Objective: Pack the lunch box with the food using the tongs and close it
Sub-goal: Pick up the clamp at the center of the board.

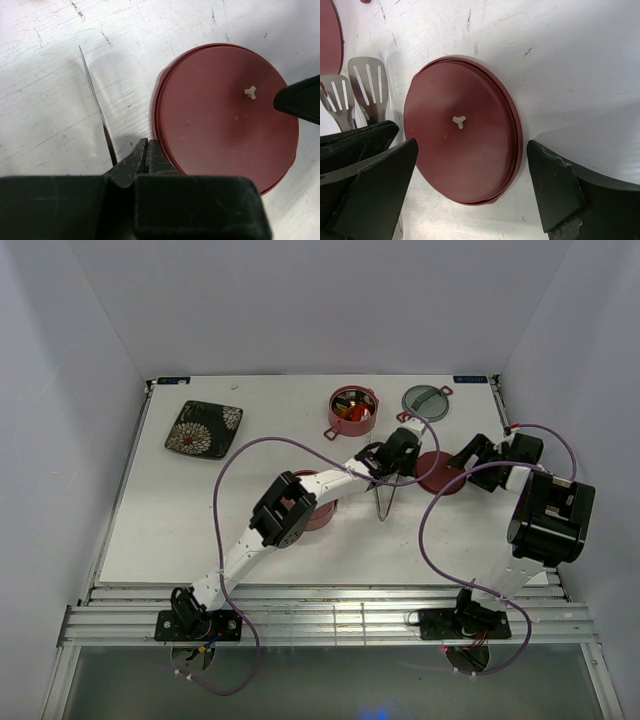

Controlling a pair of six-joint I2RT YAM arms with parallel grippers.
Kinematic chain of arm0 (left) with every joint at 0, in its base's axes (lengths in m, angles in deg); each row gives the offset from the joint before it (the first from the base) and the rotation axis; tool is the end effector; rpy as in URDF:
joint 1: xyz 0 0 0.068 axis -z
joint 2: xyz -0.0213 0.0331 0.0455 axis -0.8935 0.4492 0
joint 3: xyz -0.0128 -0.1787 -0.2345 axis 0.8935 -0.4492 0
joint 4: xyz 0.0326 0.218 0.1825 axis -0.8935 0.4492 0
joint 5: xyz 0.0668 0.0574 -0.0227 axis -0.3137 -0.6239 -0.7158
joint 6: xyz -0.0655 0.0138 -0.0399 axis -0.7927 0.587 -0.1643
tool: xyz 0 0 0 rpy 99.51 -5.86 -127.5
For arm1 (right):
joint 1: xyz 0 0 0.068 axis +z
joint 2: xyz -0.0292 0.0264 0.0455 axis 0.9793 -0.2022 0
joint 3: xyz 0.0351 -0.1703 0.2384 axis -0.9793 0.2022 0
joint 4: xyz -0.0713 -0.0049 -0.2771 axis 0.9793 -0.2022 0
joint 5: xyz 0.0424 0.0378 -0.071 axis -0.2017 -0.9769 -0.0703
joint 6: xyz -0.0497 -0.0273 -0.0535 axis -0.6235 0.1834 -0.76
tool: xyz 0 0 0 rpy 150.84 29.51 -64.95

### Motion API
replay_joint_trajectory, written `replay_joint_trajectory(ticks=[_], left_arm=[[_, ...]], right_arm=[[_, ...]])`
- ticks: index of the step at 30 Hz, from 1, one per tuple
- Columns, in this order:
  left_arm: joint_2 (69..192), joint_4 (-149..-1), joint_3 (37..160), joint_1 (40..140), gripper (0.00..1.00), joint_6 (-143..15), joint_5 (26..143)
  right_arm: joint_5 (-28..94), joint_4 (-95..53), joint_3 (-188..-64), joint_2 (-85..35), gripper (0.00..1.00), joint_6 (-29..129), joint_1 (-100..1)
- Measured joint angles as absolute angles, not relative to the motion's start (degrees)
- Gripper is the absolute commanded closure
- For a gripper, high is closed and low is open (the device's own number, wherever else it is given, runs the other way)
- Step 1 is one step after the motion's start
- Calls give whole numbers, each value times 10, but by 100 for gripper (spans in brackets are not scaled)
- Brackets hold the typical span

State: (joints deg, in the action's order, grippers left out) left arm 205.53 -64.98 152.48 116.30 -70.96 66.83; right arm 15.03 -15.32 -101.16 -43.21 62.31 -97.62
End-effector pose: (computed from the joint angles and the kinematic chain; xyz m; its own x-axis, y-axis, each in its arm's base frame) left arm 0.4061 -0.5204 0.1214 -0.5286 0.1815 -0.8292 0.5645 0.8048 -0.1836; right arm 0.3767 -0.1015 0.1411 -0.6101 0.5290 -0.5899 0.2179 0.8278 0.5170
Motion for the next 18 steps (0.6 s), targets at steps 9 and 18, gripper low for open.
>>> replay_joint_trajectory(ticks=[9,18], left_arm=[[2054,-652,1521,1163,100,-716,651],[1973,-643,1403,1163,80,-710,634]], right_arm=[[143,-155,-1012,-432,5,623,-974],[131,-158,-1011,-432,5,623,-974]])
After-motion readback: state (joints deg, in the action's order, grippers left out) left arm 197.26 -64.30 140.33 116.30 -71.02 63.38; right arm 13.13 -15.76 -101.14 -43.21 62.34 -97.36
